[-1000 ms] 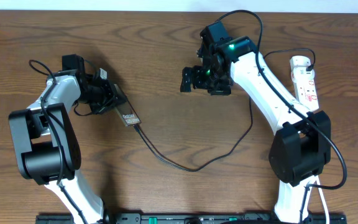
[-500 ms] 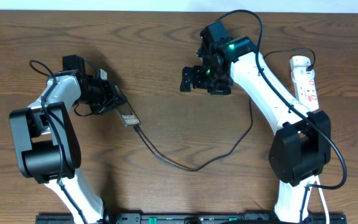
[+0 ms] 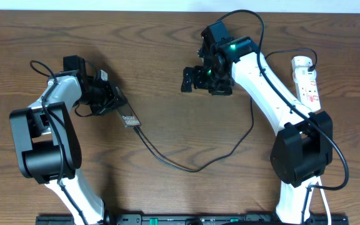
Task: Plug charger to phone and switch on socket
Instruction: 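Lay the phone flat on the table with the left gripper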
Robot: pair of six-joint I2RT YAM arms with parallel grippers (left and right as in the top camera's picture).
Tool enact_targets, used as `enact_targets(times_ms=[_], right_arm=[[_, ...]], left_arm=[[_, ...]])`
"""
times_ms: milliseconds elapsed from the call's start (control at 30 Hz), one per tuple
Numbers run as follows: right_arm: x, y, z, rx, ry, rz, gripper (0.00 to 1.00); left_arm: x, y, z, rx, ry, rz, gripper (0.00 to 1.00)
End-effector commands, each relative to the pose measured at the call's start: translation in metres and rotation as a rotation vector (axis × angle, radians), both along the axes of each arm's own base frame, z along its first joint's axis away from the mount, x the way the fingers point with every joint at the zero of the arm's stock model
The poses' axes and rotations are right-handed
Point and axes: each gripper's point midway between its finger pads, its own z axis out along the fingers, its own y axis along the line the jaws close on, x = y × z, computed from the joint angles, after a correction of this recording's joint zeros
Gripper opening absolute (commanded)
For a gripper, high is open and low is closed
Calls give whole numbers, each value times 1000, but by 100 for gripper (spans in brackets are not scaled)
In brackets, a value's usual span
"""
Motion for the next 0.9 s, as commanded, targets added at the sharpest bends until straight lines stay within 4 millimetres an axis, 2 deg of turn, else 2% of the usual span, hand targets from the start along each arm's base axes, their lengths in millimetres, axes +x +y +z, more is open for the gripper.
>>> enact_targets(times_ms=[0, 67, 133, 167, 200, 500, 600, 867], right_arm=[[3, 4, 6, 2, -26, 16, 99], [3, 4, 6, 2, -27, 16, 99], [3, 4, 6, 2, -27, 16, 99], [3, 4, 6, 2, -26, 16, 99], [3, 4, 6, 2, -26, 16, 99], [3, 4, 6, 2, -27, 16, 99], [3, 4, 6, 2, -27, 16, 99], [3, 4, 6, 2, -27, 16, 99]], left_arm=[[-3, 6, -11, 41, 15, -13, 8], [-4, 6, -11, 41, 19, -13, 8], [-4, 6, -11, 40, 21, -13, 15], [-5, 5, -11, 40, 23, -13, 23], [-5, 5, -11, 40, 23, -13, 24], [-7, 5, -11, 38, 34, -14, 24], [-10, 5, -11, 35, 46, -14, 28], [-15, 3, -12, 31, 71, -15, 30]])
